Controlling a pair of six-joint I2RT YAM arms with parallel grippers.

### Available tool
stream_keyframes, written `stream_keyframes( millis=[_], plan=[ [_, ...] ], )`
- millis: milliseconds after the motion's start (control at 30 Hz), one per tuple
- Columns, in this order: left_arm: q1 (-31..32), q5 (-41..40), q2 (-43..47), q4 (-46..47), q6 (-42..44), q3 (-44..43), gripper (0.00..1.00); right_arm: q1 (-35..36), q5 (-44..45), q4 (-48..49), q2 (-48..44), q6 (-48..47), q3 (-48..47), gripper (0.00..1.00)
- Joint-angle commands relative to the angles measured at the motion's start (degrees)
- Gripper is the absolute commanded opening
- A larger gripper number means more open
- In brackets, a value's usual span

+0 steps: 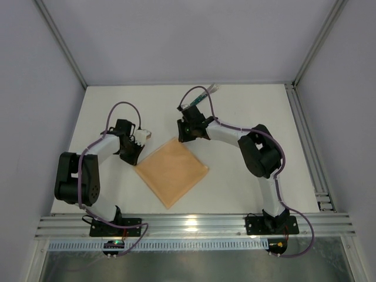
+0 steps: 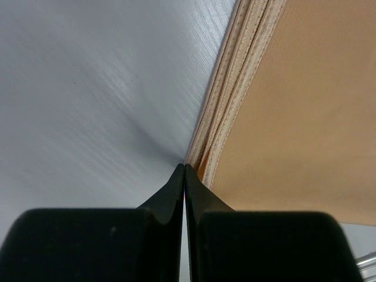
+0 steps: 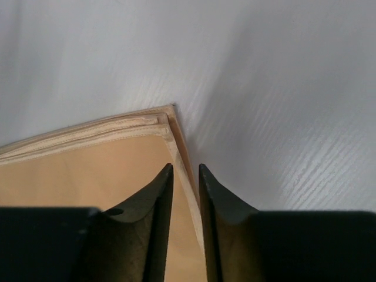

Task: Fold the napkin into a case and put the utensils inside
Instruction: Move the square-folded napkin to the center of the board, then smooth out the square-folded napkin at the center of the board.

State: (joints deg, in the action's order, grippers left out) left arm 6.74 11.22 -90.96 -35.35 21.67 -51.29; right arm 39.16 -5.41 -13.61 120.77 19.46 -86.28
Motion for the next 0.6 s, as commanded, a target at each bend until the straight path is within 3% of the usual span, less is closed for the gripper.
stream_keyframes(
  millis=[0,100,233,300,333,433,467,567],
  plan=[
    [0.1,-1.9,1.7,1.8,1.0,1.0,0.00,0.2,4.6,-3.8,-8.0,-2.9,-0.7,0.33],
    [0.0,-3.0,2.9,2.6,1.2,1.5,0.00,0.6,7.5,-4.0,-16.0,-3.4,7.3,0.38],
    [0.0,-3.8,3.4,2.8,1.4,1.9,0.02,4.7,9.4,-2.7,-24.3,-0.8,19.8,0.36],
    [0.0,-2.2,4.6,2.0,1.4,1.5,0.09,6.8,9.0,-1.5,-26.2,0.6,25.2,0.28],
    [0.0,-1.2,5.3,0.7,1.8,1.1,0.11,7.8,8.3,-1.1,-27.3,1.3,26.6,0.17],
    [0.0,1.0,10.6,-1.2,3.3,0.3,0.20,9.2,3.2,1.0,-28.4,4.6,31.1,0.04],
    [0.0,0.5,13.3,-1.9,3.4,0.2,0.27,9.4,1.7,3.0,-28.7,6.0,33.3,0.04],
    [0.0,0.7,16.4,-4.1,4.6,-0.7,0.29,9.5,-0.2,5.7,-29.1,7.1,35.7,0.04]
  ],
)
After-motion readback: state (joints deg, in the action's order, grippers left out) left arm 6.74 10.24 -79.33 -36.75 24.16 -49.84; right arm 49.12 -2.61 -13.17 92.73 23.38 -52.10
